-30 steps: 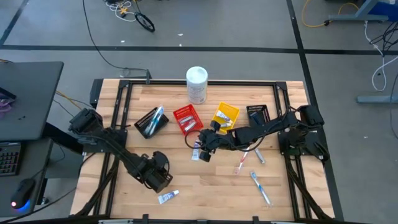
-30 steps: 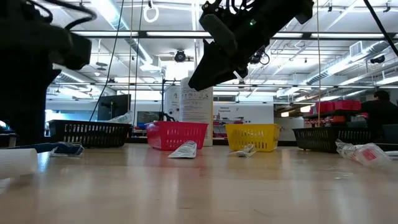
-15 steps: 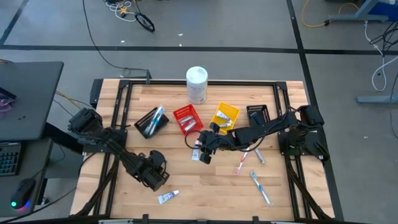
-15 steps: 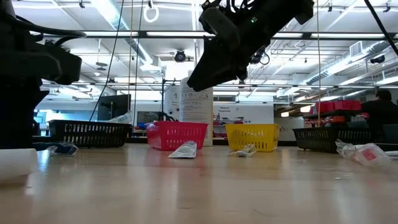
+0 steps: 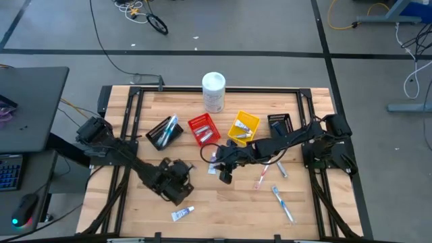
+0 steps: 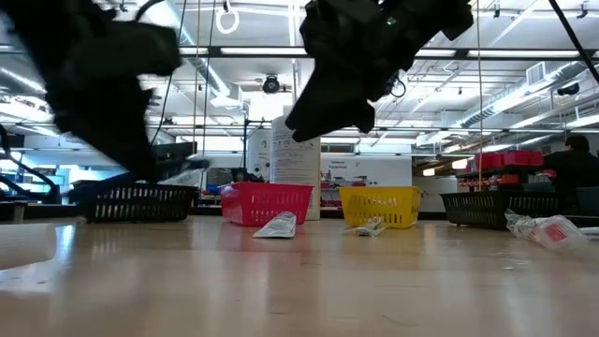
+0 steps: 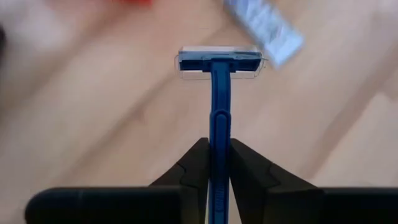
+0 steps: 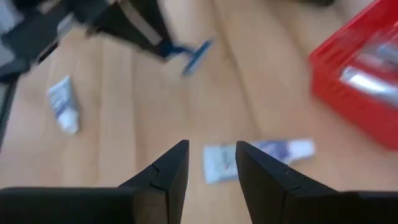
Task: Pick & Place Travel size toiletries
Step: Put the blue razor into the right black basket
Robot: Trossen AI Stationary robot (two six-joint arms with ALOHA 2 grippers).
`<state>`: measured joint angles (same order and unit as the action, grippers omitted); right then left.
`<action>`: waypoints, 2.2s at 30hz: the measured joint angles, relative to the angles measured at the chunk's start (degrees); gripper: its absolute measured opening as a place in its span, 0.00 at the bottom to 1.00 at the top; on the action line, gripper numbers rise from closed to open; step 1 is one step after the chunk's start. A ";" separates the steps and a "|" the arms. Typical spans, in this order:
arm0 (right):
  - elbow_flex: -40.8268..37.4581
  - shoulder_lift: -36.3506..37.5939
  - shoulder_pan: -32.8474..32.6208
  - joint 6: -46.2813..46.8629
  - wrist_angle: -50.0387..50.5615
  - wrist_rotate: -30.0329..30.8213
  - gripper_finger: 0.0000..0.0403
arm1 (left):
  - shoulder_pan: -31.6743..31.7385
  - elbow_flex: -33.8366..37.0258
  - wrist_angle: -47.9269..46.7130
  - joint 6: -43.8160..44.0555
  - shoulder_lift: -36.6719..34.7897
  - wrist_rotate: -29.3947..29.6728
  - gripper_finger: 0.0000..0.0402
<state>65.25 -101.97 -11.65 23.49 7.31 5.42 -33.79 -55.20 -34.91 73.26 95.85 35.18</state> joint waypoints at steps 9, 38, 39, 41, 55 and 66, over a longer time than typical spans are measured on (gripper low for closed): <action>0.00 6.55 -4.27 2.43 19.98 -7.72 0.31 | 8.77 -6.93 -0.01 -20.97 -0.07 5.32 0.14; -29.90 31.76 -18.08 16.76 4.79 40.64 0.28 | 36.53 -12.83 45.04 -73.25 -0.20 -29.42 0.14; -32.24 31.76 -16.99 14.83 -0.48 41.78 0.28 | 36.51 -12.83 45.40 -73.29 -0.20 -29.36 0.15; -36.68 31.76 -14.58 11.50 -10.11 43.56 0.28 | 36.51 -12.83 45.77 -73.67 -0.20 -29.35 0.15; -44.54 30.37 0.31 -14.95 -52.40 23.97 0.29 | 36.51 -12.83 46.72 -69.19 -0.20 -29.36 0.15; -44.54 25.66 6.93 -12.16 -67.00 10.15 0.29 | 36.36 -12.83 52.09 -69.51 -0.20 -33.90 0.15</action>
<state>20.71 -76.31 -4.71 11.32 -59.69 15.57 2.57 -68.03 17.18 3.75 95.66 1.28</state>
